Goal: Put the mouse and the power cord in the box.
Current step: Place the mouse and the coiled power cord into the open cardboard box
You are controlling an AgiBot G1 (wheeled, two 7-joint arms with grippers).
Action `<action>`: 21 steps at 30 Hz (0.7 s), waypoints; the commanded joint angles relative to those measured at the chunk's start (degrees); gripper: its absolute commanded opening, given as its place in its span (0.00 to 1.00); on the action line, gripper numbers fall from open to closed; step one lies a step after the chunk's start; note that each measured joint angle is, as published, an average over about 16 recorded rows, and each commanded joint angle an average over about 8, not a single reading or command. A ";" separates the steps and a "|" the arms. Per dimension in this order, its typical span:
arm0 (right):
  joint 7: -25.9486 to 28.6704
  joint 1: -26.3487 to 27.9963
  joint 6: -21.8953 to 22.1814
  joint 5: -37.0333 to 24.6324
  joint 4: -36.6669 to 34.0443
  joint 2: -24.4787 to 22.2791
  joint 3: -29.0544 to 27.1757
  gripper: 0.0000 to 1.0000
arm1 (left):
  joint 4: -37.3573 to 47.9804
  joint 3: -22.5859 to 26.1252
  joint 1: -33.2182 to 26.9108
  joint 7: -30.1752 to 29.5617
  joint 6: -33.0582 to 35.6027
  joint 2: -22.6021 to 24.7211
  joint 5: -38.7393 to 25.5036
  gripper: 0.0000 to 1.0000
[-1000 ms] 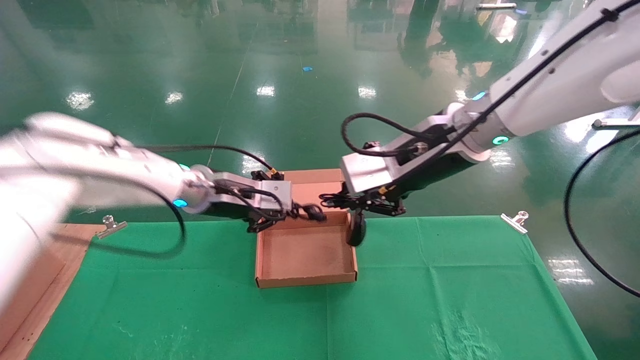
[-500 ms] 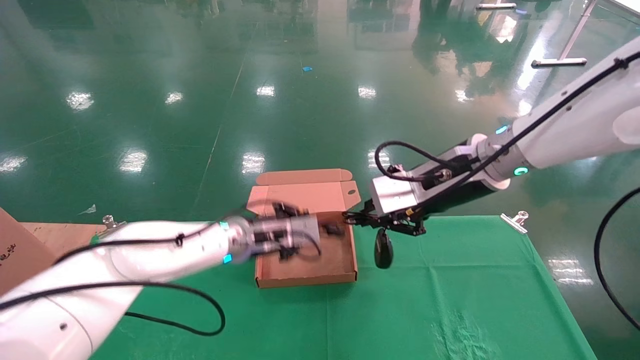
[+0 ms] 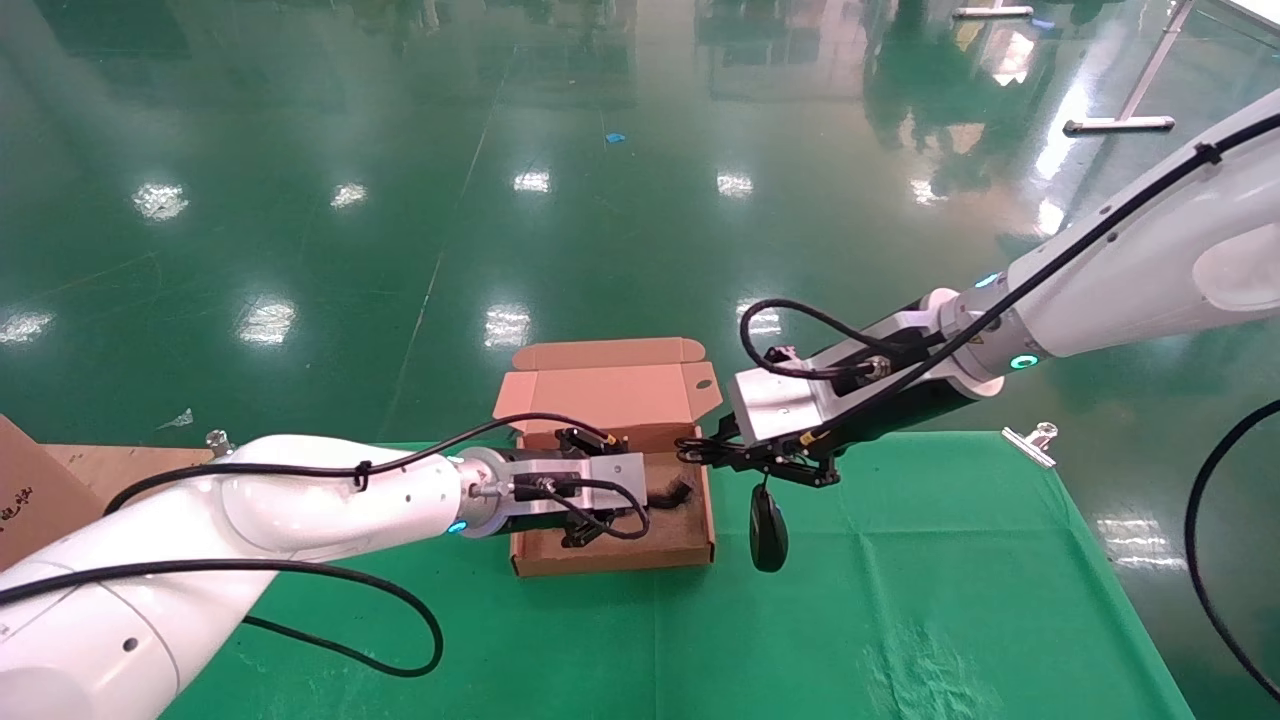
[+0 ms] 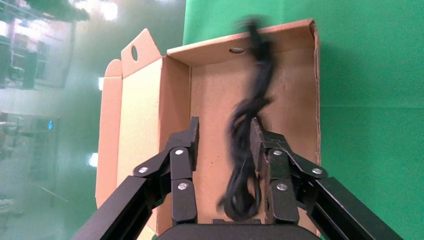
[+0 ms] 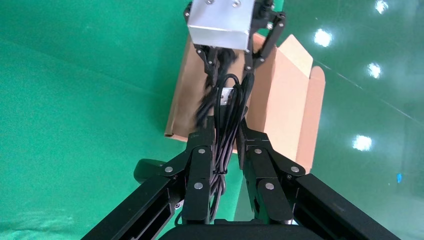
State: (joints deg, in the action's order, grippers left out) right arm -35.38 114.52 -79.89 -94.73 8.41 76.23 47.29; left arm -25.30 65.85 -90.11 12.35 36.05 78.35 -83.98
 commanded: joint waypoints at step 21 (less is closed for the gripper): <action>6.64 -4.33 14.34 3.46 14.17 2.50 3.77 0.00 | -0.08 -2.77 -4.10 8.39 8.37 -8.10 14.17 1.00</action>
State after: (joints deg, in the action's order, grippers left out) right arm -28.71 110.08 -65.15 -91.16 22.49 78.66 51.73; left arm -25.68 62.69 -93.65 21.61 44.81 69.52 -69.30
